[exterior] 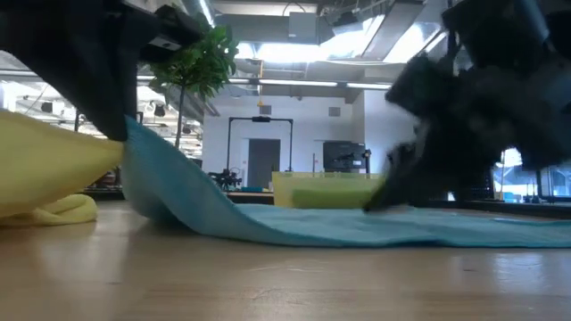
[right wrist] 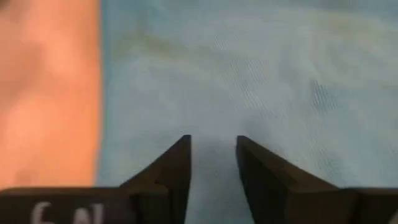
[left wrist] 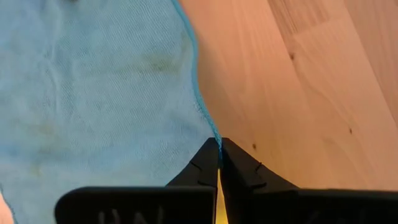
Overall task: Fold microfiber towels
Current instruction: Fold the blue microfiber towel
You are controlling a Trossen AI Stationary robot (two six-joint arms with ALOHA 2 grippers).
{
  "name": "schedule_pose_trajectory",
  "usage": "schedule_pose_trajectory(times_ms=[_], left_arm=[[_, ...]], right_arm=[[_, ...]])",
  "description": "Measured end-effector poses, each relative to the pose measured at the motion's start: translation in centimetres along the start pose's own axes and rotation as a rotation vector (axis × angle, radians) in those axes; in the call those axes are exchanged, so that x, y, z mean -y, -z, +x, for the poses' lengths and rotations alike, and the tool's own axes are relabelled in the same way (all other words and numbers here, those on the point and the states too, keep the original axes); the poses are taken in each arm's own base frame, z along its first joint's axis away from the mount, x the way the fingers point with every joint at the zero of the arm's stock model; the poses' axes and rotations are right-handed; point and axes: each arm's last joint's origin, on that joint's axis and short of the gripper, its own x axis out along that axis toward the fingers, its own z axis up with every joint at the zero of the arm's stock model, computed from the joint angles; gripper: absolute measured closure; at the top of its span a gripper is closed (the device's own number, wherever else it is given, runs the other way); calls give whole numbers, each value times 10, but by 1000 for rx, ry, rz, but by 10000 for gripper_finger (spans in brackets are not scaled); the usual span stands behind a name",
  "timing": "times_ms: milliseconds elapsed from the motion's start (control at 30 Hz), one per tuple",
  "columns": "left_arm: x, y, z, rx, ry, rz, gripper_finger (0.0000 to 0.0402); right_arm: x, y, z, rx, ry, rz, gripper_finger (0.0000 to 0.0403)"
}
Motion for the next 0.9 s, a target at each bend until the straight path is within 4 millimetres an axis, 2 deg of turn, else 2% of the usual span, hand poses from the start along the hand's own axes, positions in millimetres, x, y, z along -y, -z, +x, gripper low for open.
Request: schedule_pose_trajectory(times_ms=[167, 367, 500, 667, 767, 900], left_arm=[[-6, -4, 2, 29, -1, -27, 401], [-12, -7, 4, 41, -5, -48, 401], [-12, -8, 4, 47, -5, -53, 401], [-11, -8, 4, 52, -3, -54, 401], [-11, -8, 4, 54, -3, -53, 401], [-10, -8, 4, 53, -1, -58, 401]], right_arm=[[-19, -24, 1, 149, -80, -61, 232], [-43, -59, 7, 240, -119, -142, 230], [-54, -71, 23, 256, -119, -152, 232], [-60, -74, 57, 241, -100, -157, 232], [-62, -77, 75, 226, -85, -160, 232], [-57, -89, 87, 180, -49, -161, 232]])
